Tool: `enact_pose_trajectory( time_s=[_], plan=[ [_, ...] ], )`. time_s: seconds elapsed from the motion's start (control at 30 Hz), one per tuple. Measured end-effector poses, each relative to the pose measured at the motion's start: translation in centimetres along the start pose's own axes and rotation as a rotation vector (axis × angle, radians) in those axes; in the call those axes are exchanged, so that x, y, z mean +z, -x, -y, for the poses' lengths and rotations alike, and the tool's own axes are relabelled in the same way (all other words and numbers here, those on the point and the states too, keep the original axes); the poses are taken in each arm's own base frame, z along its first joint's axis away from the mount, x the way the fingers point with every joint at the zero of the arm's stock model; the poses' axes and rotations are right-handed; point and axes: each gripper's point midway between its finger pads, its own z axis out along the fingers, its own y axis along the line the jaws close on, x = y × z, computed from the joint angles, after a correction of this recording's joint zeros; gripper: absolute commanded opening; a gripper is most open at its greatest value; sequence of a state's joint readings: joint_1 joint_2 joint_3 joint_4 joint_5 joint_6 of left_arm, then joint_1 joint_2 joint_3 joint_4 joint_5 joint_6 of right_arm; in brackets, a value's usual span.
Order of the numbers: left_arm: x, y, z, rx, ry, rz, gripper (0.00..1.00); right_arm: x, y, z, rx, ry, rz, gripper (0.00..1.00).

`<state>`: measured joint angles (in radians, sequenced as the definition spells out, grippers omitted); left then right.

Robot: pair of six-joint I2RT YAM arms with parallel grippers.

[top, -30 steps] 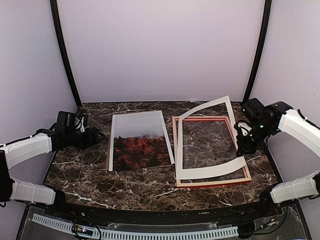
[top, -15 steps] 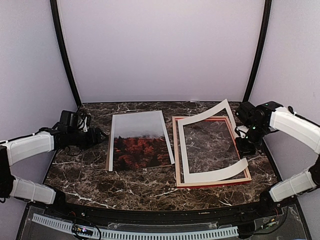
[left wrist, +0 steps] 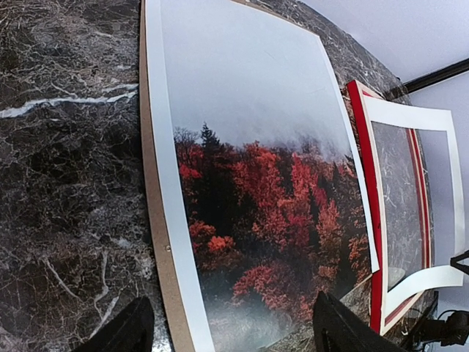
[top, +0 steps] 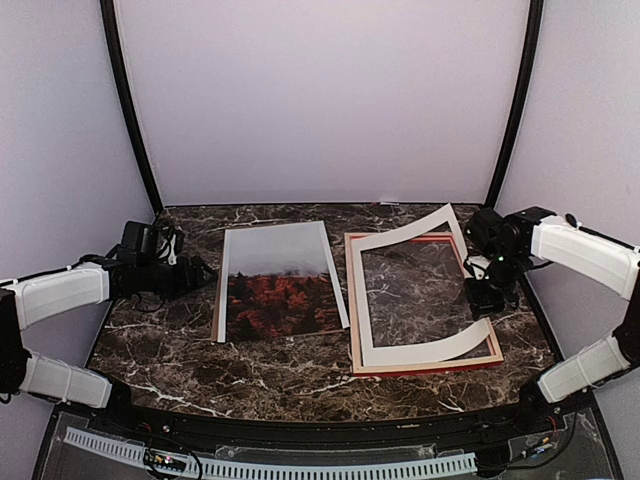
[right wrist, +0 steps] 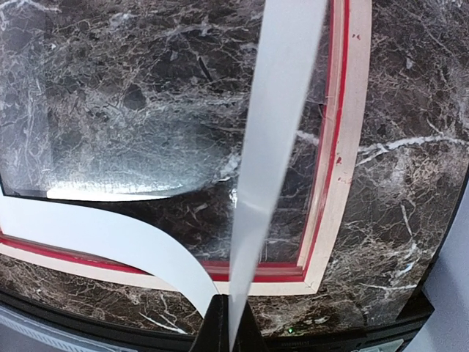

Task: Put the photo into the frame
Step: Place the mat board on the glass panel.

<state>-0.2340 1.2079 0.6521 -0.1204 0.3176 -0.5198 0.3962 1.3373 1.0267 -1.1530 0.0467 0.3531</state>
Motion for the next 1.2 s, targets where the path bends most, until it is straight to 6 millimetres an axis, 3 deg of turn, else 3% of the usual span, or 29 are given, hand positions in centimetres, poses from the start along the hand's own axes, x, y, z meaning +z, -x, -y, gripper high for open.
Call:
enact_pose_trajectory(
  time_s=[0.13, 0.47, 1.07, 1.2],
  plan=[
    [0.1, -0.1, 0.0, -0.001, 0.002, -0.004, 0.77, 0.8, 0.0, -0.2, 0.000, 0.004, -0.014, 0.00],
    [0.4, -0.4, 0.0, 0.003, 0.002, -0.017, 0.77, 1.5, 0.1, -0.2, 0.002, 0.004, -0.012, 0.14],
    [0.5, -0.5, 0.0, 0.003, 0.005, -0.021, 0.78, 1.9, 0.5, 0.6, 0.022, -0.052, 0.002, 0.48],
    [0.5, -0.5, 0.0, 0.003, 0.005, -0.021, 0.78, 1.9, 0.9, 1.1, 0.031, -0.079, 0.020, 0.65]
  ],
)
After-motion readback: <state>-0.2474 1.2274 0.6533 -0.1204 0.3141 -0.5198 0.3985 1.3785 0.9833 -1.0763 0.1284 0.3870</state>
